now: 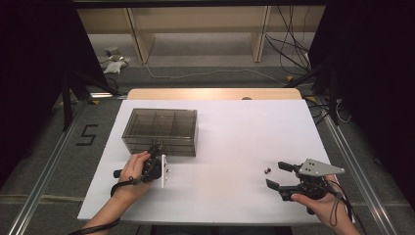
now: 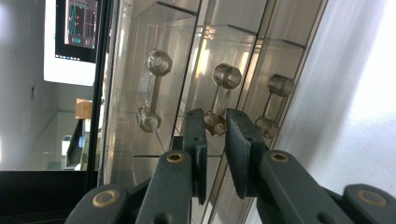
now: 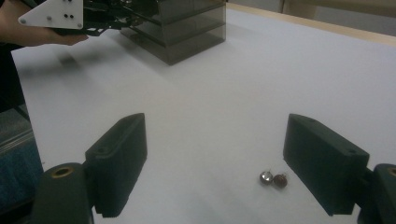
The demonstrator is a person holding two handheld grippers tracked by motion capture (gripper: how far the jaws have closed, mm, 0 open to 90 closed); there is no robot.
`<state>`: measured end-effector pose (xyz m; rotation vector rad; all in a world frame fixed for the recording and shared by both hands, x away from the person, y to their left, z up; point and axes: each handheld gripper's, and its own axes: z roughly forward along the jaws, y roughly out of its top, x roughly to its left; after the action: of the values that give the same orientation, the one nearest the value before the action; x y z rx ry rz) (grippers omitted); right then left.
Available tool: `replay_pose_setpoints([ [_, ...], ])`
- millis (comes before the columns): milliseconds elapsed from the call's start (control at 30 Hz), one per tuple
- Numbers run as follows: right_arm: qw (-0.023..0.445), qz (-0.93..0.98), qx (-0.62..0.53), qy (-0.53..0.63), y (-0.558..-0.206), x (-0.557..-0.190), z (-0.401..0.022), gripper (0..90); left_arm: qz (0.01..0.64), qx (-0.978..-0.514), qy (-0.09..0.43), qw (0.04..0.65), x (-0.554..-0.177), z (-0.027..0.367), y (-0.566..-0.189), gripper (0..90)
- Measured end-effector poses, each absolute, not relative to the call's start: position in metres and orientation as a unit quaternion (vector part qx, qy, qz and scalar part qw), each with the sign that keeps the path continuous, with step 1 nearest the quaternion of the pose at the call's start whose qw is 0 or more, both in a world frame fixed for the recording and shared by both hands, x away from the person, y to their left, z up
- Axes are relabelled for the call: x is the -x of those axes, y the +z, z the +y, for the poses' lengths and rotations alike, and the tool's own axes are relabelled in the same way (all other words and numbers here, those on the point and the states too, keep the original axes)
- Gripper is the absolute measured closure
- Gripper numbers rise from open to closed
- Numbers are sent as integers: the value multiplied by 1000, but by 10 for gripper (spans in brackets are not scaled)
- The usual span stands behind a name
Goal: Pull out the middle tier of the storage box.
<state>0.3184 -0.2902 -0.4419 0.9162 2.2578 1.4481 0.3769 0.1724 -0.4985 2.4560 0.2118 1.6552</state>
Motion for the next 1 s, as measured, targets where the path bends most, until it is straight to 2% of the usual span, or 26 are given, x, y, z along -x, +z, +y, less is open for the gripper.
replay_pose_setpoints([
  [1000,151,786,-319,507,-442,-319,-291,225,58,-829,551,80,-367,175,-493,795],
])
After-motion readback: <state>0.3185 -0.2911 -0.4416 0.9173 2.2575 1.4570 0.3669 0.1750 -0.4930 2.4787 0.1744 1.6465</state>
